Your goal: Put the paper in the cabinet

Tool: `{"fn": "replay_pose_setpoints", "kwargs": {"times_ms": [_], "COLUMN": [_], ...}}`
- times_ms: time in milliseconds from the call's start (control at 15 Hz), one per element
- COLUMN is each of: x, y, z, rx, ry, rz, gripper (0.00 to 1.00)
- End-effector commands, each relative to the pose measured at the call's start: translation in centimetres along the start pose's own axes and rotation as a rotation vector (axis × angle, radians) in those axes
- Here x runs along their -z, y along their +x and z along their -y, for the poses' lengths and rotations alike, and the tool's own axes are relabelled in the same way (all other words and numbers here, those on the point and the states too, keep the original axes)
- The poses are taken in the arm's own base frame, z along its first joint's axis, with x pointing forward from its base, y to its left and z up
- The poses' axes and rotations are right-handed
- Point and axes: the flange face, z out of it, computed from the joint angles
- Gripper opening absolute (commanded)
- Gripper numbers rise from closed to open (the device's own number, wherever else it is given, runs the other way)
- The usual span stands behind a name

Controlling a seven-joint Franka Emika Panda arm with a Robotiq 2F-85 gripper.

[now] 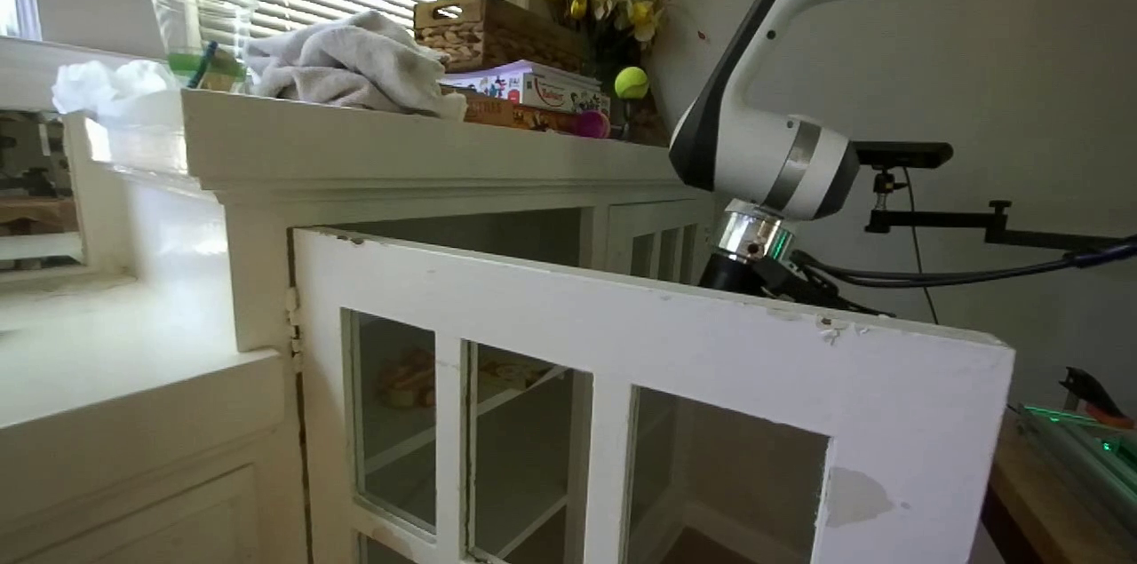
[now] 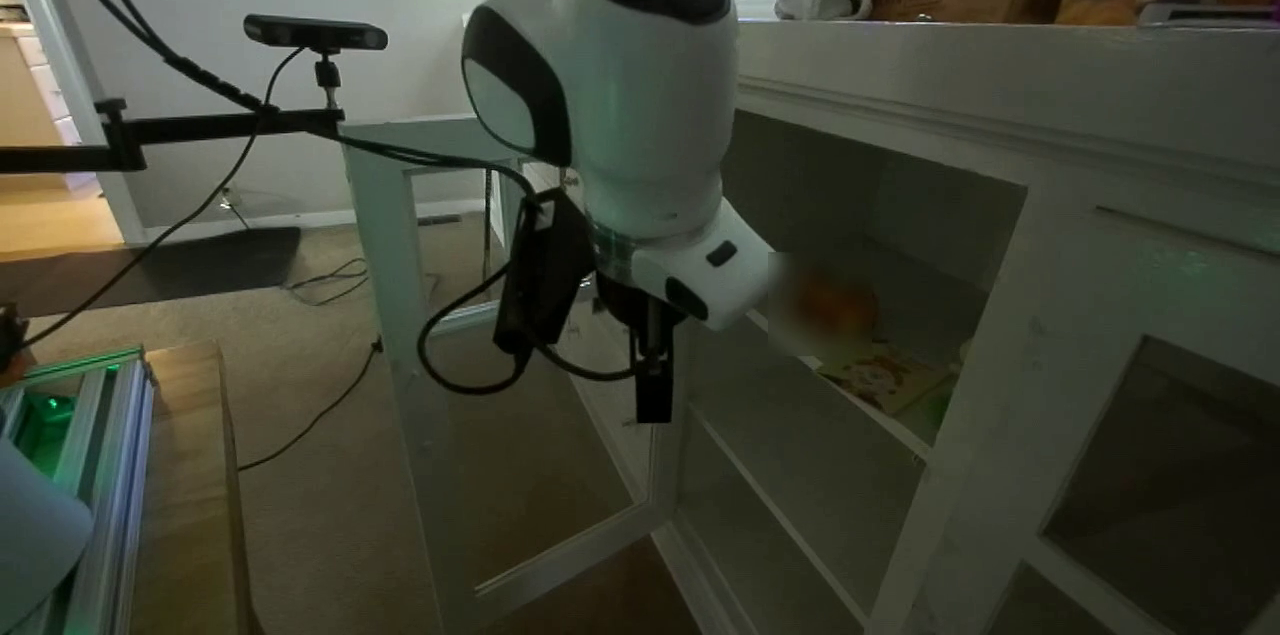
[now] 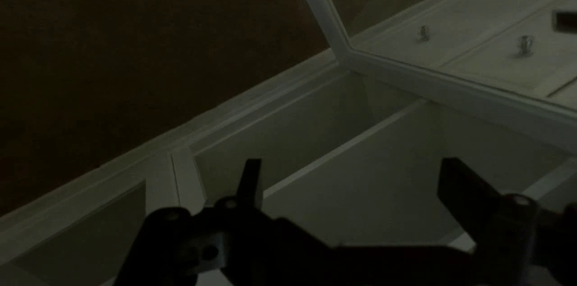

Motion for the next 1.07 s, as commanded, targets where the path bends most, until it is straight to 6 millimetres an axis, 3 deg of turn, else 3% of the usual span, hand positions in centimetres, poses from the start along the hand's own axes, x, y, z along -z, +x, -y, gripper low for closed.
{"fn": "replay_pose_setpoints", "kwargs": {"times_ms": [0,200,267,467,1000], "x": [3.4,5.6,3.7,5.2,5.2], "y": [-1.7,-1.4,-0.5,-0.6,-0.8], "z": [1.2,2.1,1.5,2.0,1.9], "rx": [0.081,0.152,0.128,0.150,0.152], "ry": [-0.011,-0.038,-0.035,-0.030,-0.030], "rz": [0.039,0.017,0.024,0.012,0.014], "gripper": [1.00,1.00,1.00,1.00,1.00]}}
